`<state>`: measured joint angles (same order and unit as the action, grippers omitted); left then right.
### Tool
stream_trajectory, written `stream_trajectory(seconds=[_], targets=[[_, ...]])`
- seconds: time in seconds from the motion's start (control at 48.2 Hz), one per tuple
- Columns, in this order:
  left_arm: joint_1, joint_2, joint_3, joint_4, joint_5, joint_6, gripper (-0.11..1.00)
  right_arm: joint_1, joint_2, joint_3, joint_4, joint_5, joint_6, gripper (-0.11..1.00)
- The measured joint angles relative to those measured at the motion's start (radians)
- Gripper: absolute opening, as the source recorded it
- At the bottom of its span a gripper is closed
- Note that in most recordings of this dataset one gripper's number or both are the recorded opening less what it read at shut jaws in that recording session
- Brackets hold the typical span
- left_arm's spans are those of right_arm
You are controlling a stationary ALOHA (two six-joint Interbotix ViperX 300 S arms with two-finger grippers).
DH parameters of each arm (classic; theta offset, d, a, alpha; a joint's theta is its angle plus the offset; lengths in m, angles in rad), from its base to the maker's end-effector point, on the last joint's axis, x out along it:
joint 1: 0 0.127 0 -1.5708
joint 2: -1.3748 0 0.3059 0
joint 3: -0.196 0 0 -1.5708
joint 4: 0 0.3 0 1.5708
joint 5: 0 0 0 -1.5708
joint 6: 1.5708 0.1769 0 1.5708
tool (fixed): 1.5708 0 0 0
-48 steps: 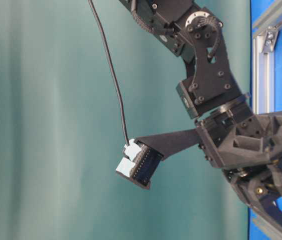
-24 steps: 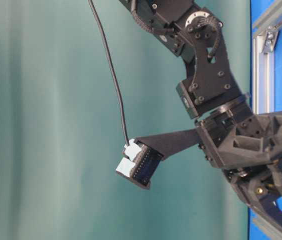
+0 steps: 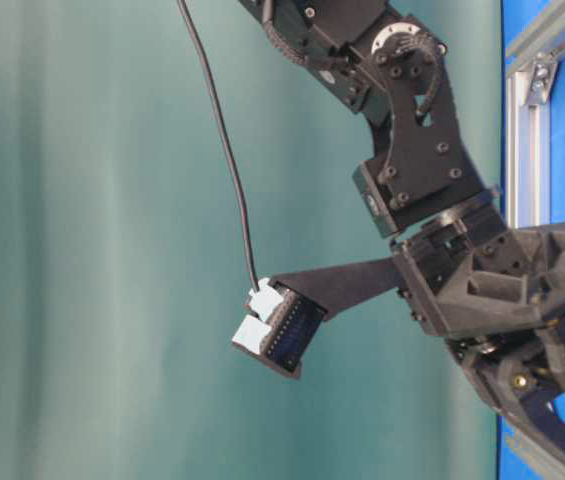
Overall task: Insert the wire through the string loop located on the left side.
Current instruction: 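Swing the left gripper around to face the plug beyond the loop, then close the left gripper on the USB plug protruding through the loop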
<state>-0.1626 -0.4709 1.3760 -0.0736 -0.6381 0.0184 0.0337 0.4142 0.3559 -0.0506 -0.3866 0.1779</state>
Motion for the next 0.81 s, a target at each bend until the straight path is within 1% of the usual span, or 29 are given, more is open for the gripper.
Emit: stream_trajectory(seconds=[0.104, 0.332, 0.436, 0.498, 0.581, 0.644, 0.664, 0.706, 0.747, 0.81], targets=[[0.002, 0.000, -0.002, 0.002, 0.005, 0.012, 0.00, 0.000, 0.000, 0.000, 0.000, 0.000, 0.000, 0.01], [0.015, 0.000, -0.005, 0.002, 0.023, 0.012, 0.00, 0.000, 0.002, -0.002, 0.000, -0.002, 0.000, 0.01], [0.028, 0.000, -0.009, 0.002, 0.029, 0.000, 0.01, -0.002, 0.000, -0.002, 0.000, 0.000, 0.000, 0.01], [0.032, 0.000, -0.011, 0.000, 0.032, 0.000, 0.04, 0.000, 0.000, 0.000, 0.000, 0.000, 0.000, 0.01], [0.034, 0.000, -0.012, 0.000, 0.034, 0.000, 0.21, 0.000, 0.000, -0.002, 0.000, 0.000, 0.000, 0.01], [0.034, 0.000, -0.014, 0.000, 0.037, -0.003, 0.39, 0.000, 0.000, 0.000, 0.000, 0.000, 0.000, 0.01], [0.034, 0.000, -0.015, 0.000, 0.038, -0.006, 0.47, 0.000, 0.000, -0.002, 0.000, 0.000, -0.002, 0.01], [0.034, 0.000, -0.015, 0.002, 0.041, -0.009, 0.60, 0.000, 0.002, 0.000, 0.003, 0.000, 0.000, 0.01], [0.034, 0.000, -0.018, 0.000, 0.044, -0.009, 0.71, 0.000, 0.002, 0.000, 0.000, 0.000, -0.002, 0.01], [0.034, 0.000, -0.021, 0.002, 0.054, -0.009, 0.85, 0.000, 0.000, 0.000, 0.000, 0.000, 0.000, 0.01]])
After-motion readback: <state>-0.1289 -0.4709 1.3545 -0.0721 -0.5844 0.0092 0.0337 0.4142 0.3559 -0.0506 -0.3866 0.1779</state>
